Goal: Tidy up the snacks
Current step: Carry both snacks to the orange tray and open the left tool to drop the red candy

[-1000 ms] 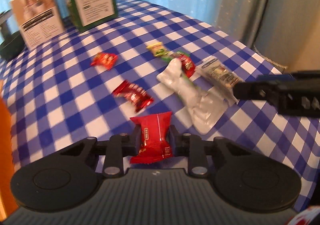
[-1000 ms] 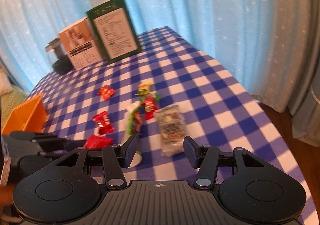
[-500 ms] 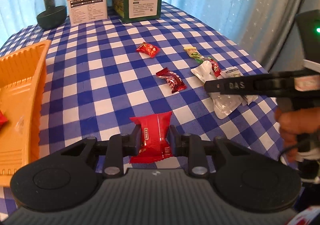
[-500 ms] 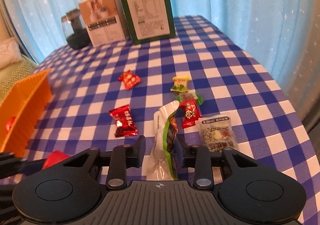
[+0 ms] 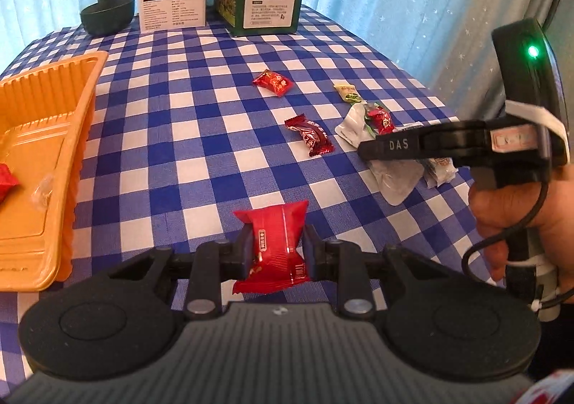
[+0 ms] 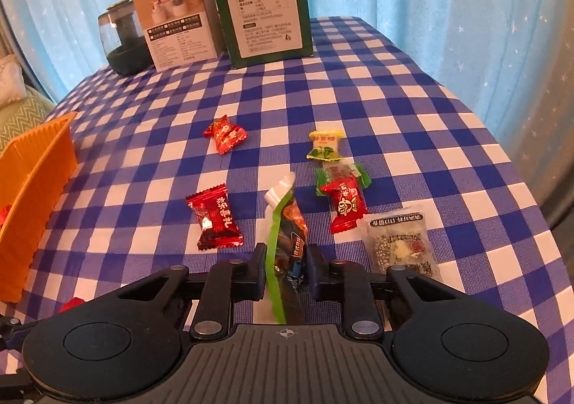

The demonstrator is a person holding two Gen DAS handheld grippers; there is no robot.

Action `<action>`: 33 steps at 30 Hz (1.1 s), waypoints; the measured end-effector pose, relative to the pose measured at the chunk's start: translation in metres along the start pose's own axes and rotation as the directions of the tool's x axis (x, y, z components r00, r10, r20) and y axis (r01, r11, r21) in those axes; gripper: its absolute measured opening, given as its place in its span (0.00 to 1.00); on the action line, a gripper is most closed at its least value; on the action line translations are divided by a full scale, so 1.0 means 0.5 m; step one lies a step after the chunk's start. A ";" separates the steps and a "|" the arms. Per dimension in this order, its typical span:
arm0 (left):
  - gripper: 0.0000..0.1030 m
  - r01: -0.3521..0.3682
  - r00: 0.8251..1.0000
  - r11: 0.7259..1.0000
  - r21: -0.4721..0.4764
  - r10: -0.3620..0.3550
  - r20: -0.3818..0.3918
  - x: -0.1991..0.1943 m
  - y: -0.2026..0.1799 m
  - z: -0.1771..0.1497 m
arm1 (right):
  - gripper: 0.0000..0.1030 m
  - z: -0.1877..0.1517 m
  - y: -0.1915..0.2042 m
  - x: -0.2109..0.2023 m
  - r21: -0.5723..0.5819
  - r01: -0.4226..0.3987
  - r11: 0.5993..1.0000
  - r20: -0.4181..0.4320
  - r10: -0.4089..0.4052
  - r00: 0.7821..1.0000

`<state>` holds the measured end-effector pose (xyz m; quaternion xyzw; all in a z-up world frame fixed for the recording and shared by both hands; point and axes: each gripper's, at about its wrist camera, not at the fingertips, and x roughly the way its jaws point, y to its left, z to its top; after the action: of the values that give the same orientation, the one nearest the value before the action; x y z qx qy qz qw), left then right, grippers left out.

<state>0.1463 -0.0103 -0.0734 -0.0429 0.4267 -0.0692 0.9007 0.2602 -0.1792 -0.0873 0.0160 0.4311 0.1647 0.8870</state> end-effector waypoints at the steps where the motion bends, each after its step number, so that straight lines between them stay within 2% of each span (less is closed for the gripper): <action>1: 0.24 -0.001 1.000 1.000 -0.002 0.001 0.002 -0.005 0.000 -0.002 | 0.22 -0.005 0.004 -0.008 -0.009 0.002 1.000 0.007 -0.002 1.000; 11: 0.24 -0.013 1.000 1.000 -0.027 0.013 0.023 -0.068 -0.002 -0.019 | 0.22 -0.074 0.073 -0.129 -0.121 0.040 0.992 0.075 -0.031 0.997; 22: 0.24 -0.047 0.997 0.997 -0.064 0.051 0.065 -0.176 0.015 -0.045 | 0.22 -0.129 0.116 -0.260 -0.093 0.015 0.996 0.097 -0.006 0.995; 33: 0.24 -0.073 0.992 0.992 -0.099 0.083 0.093 -0.262 0.033 -0.068 | 0.22 -0.154 0.167 -0.338 -0.112 -0.021 0.994 0.121 0.034 0.992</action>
<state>0.0394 0.0263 0.0031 -0.0724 0.3865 -0.0113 0.9194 0.0806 -0.1608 0.0071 -0.0169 0.3660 0.1992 0.9089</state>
